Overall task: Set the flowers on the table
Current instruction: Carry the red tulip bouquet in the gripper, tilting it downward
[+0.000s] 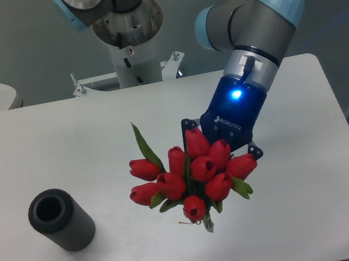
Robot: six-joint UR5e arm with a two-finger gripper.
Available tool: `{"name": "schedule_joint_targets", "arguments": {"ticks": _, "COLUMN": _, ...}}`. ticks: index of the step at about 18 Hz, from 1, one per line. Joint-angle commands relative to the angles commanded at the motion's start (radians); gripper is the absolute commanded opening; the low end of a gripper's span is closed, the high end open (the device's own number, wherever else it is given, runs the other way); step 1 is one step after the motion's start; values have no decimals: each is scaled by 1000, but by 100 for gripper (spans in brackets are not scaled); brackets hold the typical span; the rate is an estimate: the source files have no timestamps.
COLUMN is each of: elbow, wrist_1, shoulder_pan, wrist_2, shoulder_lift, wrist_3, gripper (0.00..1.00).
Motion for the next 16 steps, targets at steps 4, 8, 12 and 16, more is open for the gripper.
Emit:
{"name": "schedule_joint_targets", "arguments": {"ticks": 4, "elbow": -26, "wrist_1": 0, "shoulder_pan": 0, "wrist_2": 2, "shoulder_lift": 12, "wrist_3": 28, "gripper": 30}}
{"name": "schedule_joint_targets", "arguments": {"ticks": 8, "elbow": -25, "wrist_1": 0, "shoulder_pan": 12, "wrist_2": 2, "shoulder_lift": 20, "wrist_3": 28, "gripper": 30}}
{"name": "schedule_joint_targets", "arguments": {"ticks": 12, "elbow": -22, "wrist_1": 0, "shoulder_pan": 12, "wrist_2": 23, "shoulder_lift": 20, "wrist_3": 28, "gripper": 30}}
{"name": "schedule_joint_targets", "arguments": {"ticks": 16, "elbow": -37, "wrist_1": -2, "shoulder_pan": 15, "wrist_2": 116, "shoulder_lift": 40, "wrist_3": 71, "gripper": 30}}
